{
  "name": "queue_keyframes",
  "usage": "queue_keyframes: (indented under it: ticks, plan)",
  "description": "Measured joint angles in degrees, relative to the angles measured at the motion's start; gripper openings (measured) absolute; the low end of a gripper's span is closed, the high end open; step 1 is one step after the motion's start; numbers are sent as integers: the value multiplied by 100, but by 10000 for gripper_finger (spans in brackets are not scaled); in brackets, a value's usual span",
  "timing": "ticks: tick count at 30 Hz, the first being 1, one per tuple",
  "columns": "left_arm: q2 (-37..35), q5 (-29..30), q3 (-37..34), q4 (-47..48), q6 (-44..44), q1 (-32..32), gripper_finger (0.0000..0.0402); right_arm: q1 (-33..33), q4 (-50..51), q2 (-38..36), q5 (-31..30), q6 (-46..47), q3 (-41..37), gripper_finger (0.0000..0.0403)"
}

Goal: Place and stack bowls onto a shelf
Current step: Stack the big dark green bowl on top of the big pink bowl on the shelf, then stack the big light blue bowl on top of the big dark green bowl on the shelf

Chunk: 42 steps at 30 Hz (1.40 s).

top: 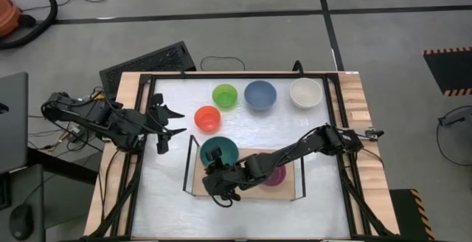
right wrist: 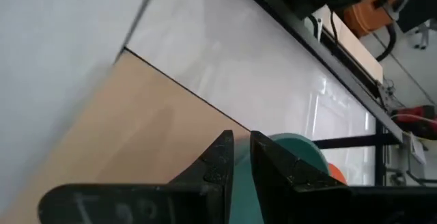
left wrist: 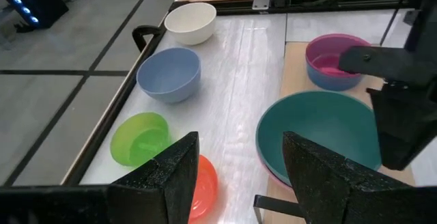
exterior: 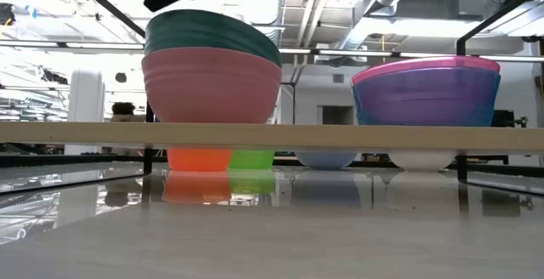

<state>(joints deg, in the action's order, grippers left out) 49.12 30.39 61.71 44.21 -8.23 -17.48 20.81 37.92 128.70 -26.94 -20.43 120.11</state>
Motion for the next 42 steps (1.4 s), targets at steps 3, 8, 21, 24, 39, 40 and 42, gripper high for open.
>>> queue_keyframes:
  ticks: [3, 8, 21, 24, 39, 40, 42]
  plan:
    - [0, 0, 0, 8, 0, -1, 197, 2, -162, -46, -4, -170, -12, 75]
    - [0, 0, 0, 6, 0, 1, 197, 1, -312, -247, -2, -159, 14, 75]
    - [0, -4, 0, 16, 17, 1, 197, -260, 109, 2, 461, 252, -6, 75]
    - [0, -4, 0, 15, 17, 1, 197, -246, 118, -80, 235, 99, -6, 75]
    - [0, -2, 0, 114, 23, 0, 197, -1737, 3807, -1731, -585, 1799, 64, 96]
    - [0, -2, 0, 138, 24, -1, 197, -1962, 4024, -1762, -518, 1874, 53, 104]
    - [0, -3, 0, 155, 24, -1, 197, -2409, 4230, -1762, -120, 1884, 47, 122]
